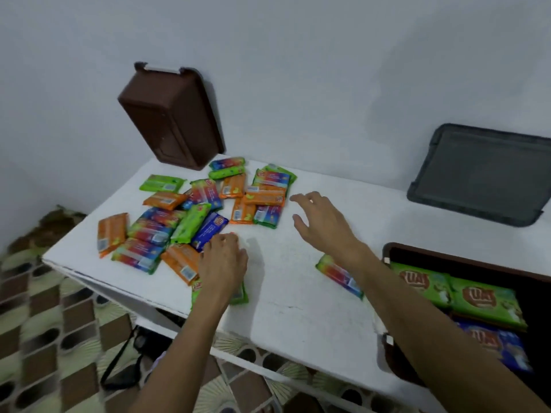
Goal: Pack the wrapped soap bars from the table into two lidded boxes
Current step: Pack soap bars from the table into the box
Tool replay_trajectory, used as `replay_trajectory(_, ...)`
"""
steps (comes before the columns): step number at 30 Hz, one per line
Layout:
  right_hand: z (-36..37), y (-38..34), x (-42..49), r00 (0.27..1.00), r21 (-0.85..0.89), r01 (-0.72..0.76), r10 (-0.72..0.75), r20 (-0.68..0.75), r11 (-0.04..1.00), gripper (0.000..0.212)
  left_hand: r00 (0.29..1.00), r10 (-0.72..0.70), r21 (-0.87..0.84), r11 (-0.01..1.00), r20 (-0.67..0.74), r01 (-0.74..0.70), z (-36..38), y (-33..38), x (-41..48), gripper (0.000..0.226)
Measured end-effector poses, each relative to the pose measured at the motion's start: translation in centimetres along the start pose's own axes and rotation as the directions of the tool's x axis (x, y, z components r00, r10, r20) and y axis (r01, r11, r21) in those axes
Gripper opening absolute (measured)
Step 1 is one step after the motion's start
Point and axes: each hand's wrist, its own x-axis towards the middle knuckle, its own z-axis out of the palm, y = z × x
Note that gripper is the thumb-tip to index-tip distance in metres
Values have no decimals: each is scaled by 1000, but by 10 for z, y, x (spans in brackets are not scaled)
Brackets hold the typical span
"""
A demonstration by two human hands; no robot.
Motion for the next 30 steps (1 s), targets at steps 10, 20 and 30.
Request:
replay_trajectory(10, 95, 2, 118, 946, -72, -17, 39, 321, 997, 51, 973, -168, 154, 977, 157, 144, 12, -19, 36, 68)
replay_trajectory(20, 91, 3, 128, 925, -205, -70, 140, 354, 976, 47, 981, -78, 21, 997, 177, 75, 8, -8, 43, 65)
replay_trajectory(30, 4, 13, 67, 943, 393, -245, 123, 310, 887, 103, 1000, 6, -619, 786, 8, 0, -29, 22, 22, 78)
